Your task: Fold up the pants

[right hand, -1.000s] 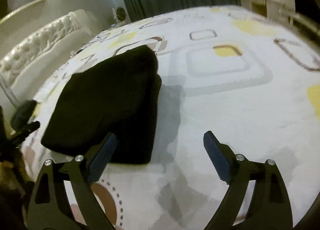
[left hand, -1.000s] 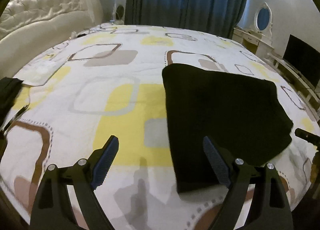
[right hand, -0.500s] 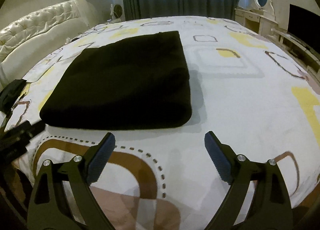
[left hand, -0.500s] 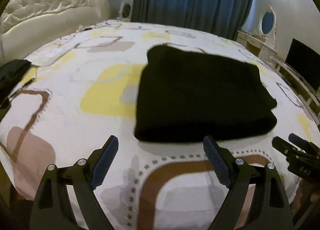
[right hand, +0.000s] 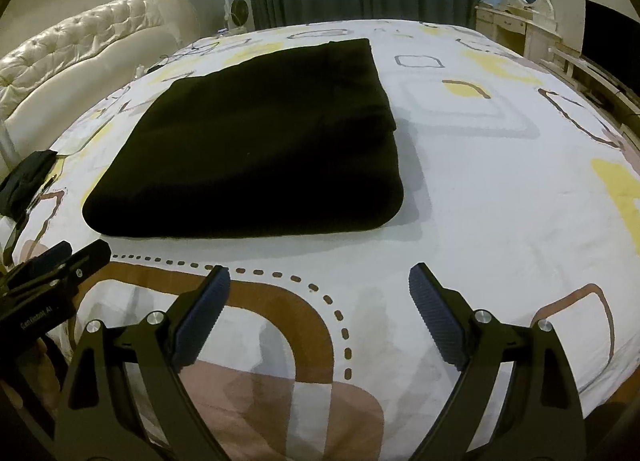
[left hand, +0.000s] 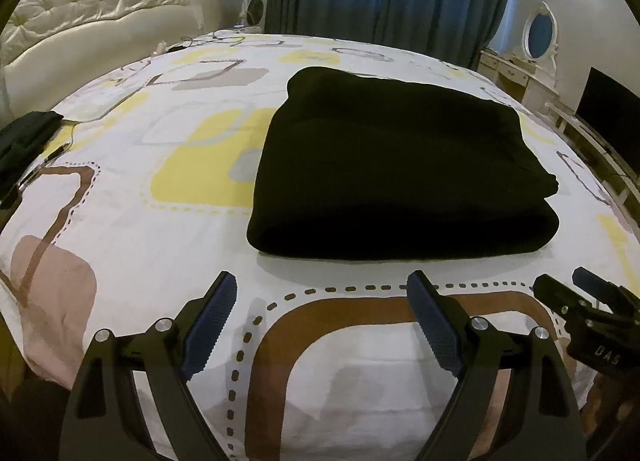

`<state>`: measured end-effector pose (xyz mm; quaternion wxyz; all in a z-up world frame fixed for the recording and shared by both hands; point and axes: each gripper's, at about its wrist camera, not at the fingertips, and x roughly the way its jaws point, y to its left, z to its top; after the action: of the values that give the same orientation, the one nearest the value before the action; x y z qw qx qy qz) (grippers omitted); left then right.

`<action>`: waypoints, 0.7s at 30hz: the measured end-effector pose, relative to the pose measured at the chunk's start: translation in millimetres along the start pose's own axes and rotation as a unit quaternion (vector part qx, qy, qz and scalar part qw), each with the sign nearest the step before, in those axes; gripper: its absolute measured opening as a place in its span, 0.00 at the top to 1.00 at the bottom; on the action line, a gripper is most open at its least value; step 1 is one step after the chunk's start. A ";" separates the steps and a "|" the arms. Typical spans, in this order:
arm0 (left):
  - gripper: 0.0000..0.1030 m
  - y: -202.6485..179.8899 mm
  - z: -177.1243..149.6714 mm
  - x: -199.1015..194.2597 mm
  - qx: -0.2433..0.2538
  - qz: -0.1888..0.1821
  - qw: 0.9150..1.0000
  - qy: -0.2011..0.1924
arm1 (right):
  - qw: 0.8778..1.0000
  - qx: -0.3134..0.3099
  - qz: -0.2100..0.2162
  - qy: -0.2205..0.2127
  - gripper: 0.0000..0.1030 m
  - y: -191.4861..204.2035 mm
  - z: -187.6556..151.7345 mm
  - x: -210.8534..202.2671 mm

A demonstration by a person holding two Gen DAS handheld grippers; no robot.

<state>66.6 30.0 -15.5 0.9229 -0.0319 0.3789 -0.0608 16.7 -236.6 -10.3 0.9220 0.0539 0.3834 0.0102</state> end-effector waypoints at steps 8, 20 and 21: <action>0.17 0.3 -3.2 8.9 0.000 -0.009 1.000 0.020 | 1.000 -0.002 0.002 0.007 0.11 2.3 -0.4 3.0; 0.17 0.3 -2.3 11.7 0.010 0.002 1.000 0.027 | 1.000 -0.003 0.010 0.012 0.11 5.3 -2.2 5.5; 0.17 0.4 -2.3 11.8 0.010 0.004 1.000 0.028 | 1.000 -0.003 0.010 0.013 0.11 5.4 -2.2 5.7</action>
<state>73.3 28.8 -25.4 0.9126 -0.0192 0.4037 -0.0619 19.3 -230.6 -15.3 0.9171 0.0546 0.3943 0.0217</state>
